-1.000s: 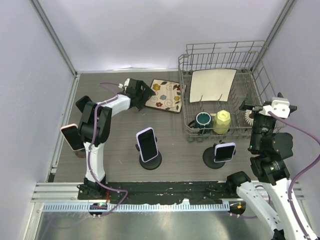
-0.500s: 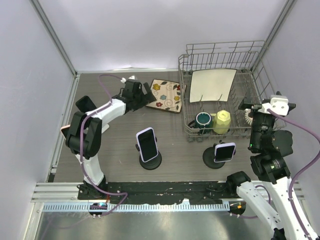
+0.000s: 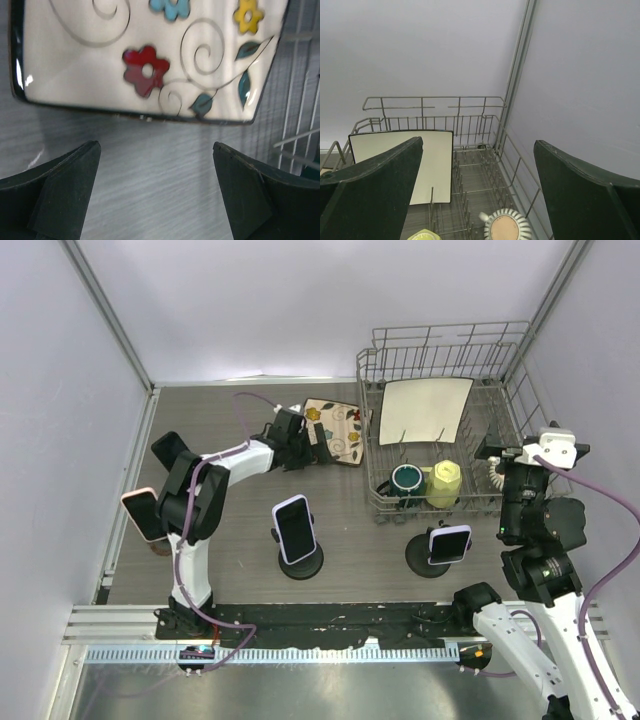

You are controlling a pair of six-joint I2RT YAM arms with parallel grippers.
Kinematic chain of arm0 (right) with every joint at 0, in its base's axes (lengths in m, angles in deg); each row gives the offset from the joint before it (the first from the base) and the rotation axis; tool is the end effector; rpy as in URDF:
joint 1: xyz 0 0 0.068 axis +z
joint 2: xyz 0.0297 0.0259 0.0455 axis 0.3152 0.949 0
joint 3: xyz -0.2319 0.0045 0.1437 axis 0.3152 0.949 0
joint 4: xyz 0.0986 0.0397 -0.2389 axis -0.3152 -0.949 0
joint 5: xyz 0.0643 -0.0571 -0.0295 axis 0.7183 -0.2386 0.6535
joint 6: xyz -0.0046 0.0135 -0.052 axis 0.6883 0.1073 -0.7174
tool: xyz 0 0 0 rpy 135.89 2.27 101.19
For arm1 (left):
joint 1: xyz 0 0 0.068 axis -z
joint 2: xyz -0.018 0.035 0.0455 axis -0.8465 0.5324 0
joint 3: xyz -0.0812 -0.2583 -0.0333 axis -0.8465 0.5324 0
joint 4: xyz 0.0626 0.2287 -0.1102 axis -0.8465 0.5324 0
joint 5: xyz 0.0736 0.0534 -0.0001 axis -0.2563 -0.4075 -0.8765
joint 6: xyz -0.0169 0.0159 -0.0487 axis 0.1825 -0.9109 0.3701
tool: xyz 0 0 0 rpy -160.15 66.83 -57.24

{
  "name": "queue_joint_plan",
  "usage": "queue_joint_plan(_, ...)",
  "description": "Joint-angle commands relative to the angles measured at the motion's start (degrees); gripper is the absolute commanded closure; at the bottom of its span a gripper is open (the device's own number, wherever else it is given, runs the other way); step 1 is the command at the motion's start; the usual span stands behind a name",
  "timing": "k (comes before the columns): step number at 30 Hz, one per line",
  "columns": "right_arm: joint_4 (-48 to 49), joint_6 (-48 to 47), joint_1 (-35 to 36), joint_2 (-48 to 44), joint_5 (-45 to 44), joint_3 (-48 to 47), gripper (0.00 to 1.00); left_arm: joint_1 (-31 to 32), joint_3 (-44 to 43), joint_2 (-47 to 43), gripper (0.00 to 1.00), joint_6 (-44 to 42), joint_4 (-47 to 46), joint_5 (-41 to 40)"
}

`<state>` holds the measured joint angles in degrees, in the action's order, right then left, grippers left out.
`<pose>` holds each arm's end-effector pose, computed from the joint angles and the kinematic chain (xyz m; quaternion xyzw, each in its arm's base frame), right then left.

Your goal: Remove the phone from the phone stand

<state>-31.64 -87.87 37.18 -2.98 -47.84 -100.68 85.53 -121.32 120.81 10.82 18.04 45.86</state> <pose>0.1014 0.0161 0.4214 0.0136 0.5749 -0.1578 0.8027 0.3781 -0.2028 0.1682 -0.0670 0.9246 -0.2443 0.2844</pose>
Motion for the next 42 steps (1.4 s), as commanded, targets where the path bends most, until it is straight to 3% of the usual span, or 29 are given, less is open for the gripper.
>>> queue_joint_plan(1, -0.5, 0.1, 0.3, -0.8, -0.4, -2.3, 0.02, -1.2, -6.4, 3.3, 0.0, -0.9, -0.7, -0.9)
queue_joint_plan(19, -3.7, -0.2, 0.3, -0.2, -1.0, -4.7, 0.02, -14.5, -36.1, 18.9, 0.0, 0.6, 9.4, -0.7)
queue_joint_plan(22, -5.5, -0.1, 0.3, -0.5, -1.1, -4.8, 0.02, -13.6, -33.4, 16.0, 0.0, 1.2, 8.5, 2.3)
queue_joint_plan(32, -5.5, 0.2, 0.3, -0.8, -0.9, -4.2, 0.02, -4.0, -8.8, 2.3, 0.0, 4.5, -1.6, 8.3)
queue_joint_plan(42, -5.7, 0.1, 0.3, -0.6, 0.3, -4.4, 0.02, 3.3, -3.5, 2.0, 0.0, 13.4, -11.3, 6.2)
